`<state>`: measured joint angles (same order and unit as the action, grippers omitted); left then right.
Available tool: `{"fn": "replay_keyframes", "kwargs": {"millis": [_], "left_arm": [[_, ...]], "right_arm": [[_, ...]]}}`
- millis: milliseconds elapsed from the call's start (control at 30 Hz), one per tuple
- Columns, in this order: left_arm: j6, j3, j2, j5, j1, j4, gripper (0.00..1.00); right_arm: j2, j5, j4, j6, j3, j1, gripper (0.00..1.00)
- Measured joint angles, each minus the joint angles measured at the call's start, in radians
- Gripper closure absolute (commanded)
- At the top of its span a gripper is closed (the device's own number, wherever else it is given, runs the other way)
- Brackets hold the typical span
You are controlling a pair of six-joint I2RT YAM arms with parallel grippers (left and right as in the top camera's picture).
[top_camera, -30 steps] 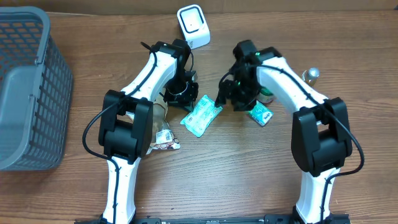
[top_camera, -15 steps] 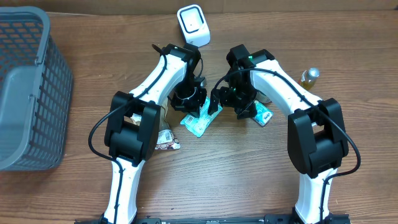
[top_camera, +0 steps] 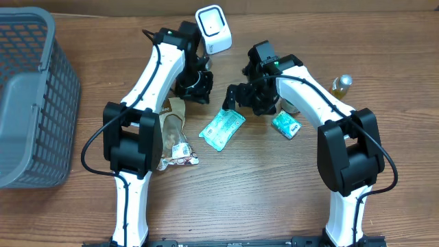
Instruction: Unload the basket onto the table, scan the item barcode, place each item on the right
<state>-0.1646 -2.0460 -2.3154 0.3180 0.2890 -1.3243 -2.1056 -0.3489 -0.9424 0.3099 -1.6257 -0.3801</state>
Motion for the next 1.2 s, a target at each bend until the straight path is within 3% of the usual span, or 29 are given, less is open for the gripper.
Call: {"fn": "replay_keyframes", "kwargs": {"millis": [333, 600, 667, 933, 1200], "left_arm": [[-0.006, 0.185, 0.0, -0.06, 0.053, 0.074, 0.89], [-0.067, 0.234, 0.0, -0.084, 0.068, 0.071, 0.92], [-0.069, 0.234, 0.0, -0.076, 0.077, 0.063, 0.96], [-0.068, 0.235, 0.0, 0.016, 0.122, 0.059, 0.96], [-0.069, 0.235, 0.0, 0.036, 0.027, 0.068, 0.96]], "right_arm": [[0.0, 0.001, 0.054, 0.0, 0.0, 0.0, 0.0], [0.0, 0.001, 0.055, 0.0, 0.0, 0.0, 0.0], [0.0, 0.001, 0.055, 0.0, 0.0, 0.0, 0.0], [0.0, 0.018, 0.054, 0.0, 0.0, 0.011, 0.0], [0.0, 0.013, 0.056, 0.0, 0.0, 0.011, 0.0]]}}
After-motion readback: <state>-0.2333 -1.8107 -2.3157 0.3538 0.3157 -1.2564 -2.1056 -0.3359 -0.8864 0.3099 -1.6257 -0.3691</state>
